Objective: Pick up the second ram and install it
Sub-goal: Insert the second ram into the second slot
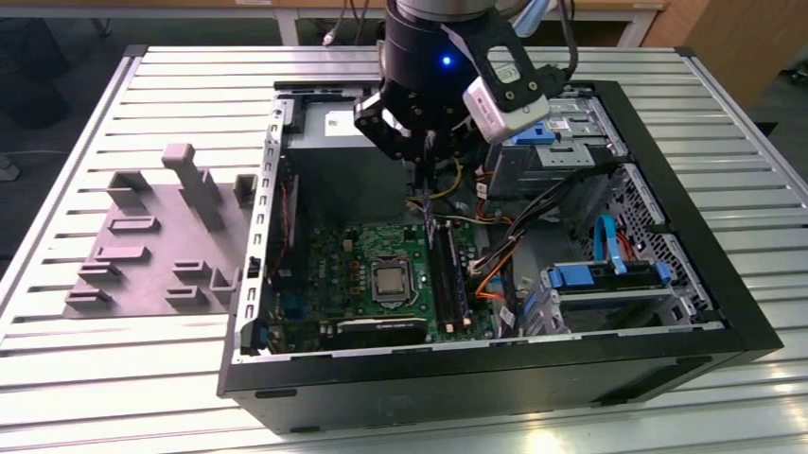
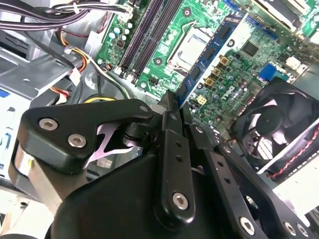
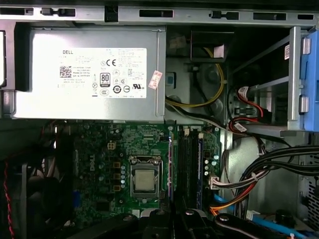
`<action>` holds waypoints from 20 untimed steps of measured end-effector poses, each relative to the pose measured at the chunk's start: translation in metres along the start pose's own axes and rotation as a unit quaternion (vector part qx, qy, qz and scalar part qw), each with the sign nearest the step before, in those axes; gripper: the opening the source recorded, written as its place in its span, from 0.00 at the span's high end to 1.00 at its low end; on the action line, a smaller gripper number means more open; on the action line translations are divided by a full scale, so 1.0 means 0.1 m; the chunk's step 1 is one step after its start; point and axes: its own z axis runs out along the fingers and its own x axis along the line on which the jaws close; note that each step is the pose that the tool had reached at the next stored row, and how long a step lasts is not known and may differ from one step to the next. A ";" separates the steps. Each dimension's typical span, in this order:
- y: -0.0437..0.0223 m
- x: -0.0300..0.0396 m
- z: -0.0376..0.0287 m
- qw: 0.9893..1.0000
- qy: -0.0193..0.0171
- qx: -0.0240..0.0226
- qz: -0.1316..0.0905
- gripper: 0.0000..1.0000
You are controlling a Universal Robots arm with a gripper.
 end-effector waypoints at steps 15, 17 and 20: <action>0.004 -0.075 0.262 1.000 0.000 0.000 0.002 0.86; 0.004 -0.080 0.279 1.000 0.000 0.000 0.002 0.86; 0.004 -0.080 0.280 1.000 0.000 0.000 0.002 0.86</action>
